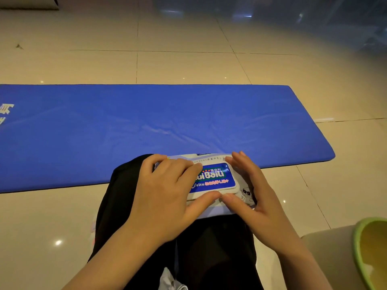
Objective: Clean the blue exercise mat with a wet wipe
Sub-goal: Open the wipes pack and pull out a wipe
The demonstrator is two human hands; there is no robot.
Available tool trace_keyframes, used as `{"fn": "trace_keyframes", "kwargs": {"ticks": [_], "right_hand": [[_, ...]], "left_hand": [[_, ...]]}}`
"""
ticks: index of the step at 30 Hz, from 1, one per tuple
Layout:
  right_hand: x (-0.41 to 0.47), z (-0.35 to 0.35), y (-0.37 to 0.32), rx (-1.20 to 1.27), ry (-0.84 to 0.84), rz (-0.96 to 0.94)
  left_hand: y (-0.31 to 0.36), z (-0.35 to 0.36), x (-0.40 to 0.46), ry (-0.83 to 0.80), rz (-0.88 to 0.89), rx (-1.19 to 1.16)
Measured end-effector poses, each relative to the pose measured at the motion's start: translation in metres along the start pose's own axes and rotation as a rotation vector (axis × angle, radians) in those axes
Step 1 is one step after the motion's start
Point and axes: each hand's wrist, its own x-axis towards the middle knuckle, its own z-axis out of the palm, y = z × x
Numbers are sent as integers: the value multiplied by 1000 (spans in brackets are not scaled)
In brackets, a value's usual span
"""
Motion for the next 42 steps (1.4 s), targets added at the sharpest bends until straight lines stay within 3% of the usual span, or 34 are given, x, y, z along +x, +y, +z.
{"fn": "trace_keyframes", "kwargs": {"ticks": [5,10,13,16,18,21,23,25,33,42], "right_hand": [[3,2,-3,37,22,-6],[3,2,-7,-68,-14,-3],[1,5,-7,-102,20,-5],[2,6,-7,-118,31,1],[3,7,-7,-133,47,-2],[2,10,-6,-167,77,-10],[2,11,-4,-213,96,-31],[1,13,1,-278,122,-80],[-1,16,7,-316,210,-92],[-1,12,11,-304,172,-90]], "left_hand": [[-1,1,2,-23,-8,9],[-7,1,10,130,-73,-94],[-10,2,17,135,-88,-105],[-17,4,30,131,-285,-282],[-24,7,36,128,-322,-297],[-31,12,34,158,-151,-72],[-29,11,27,155,35,-78],[-24,8,18,47,161,-150],[-21,-2,22,-273,214,-166],[-13,2,40,-269,231,-218]]}}
